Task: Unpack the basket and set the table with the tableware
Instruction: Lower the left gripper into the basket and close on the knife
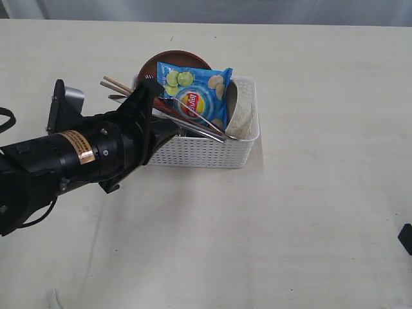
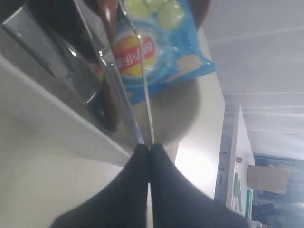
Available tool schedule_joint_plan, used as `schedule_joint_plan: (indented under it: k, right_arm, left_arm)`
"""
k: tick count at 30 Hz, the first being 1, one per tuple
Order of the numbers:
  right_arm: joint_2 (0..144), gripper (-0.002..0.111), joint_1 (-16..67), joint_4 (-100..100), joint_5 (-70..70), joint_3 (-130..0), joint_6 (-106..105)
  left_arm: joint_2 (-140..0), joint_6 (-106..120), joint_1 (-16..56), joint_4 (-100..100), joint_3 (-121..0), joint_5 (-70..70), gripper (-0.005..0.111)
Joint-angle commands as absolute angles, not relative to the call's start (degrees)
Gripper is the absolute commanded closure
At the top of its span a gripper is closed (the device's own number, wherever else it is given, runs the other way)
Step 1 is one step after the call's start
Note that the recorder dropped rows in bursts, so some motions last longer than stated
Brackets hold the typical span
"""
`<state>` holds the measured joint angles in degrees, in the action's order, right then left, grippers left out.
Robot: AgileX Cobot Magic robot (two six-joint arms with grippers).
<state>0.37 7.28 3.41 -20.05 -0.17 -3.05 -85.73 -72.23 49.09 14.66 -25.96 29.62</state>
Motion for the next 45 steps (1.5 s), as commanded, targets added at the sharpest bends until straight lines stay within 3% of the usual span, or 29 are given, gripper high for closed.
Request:
schedule_joint_plan:
  k: [1, 19, 28, 37, 40, 45]
  right_arm:
    - [0.00, 0.108, 7.50, 2.93, -19.85, 0.00, -3.22]
    - [0.00, 0.108, 7.50, 2.93, -19.85, 0.00, -3.22]
    - [0.00, 0.108, 7.50, 2.93, -19.96, 0.00, -3.22]
    - [0.00, 0.108, 7.50, 2.93, -19.96, 0.00, -3.22]
    - [0.00, 0.108, 7.50, 2.93, -19.96, 0.00, -3.22]
    - [0.00, 0.108, 7.50, 2.93, -19.96, 0.00, -3.22]
  left_arm:
    - [-85.98, -69.83, 49.29, 17.40, -25.70, 30.11, 0.107]
    - [-85.98, -62.26, 49.29, 19.76, -25.89, 30.52, 0.106]
    - [-85.98, -51.76, 49.29, 19.99, -31.97, 16.40, 0.106]
    - [-85.98, -49.67, 47.86, 24.83, -33.74, 14.39, 0.106]
    - [-85.98, -49.67, 46.58, 24.83, -33.74, 12.87, 0.098]
    - [-85.98, -49.55, 46.60, 24.71, -33.74, 13.28, 0.065]
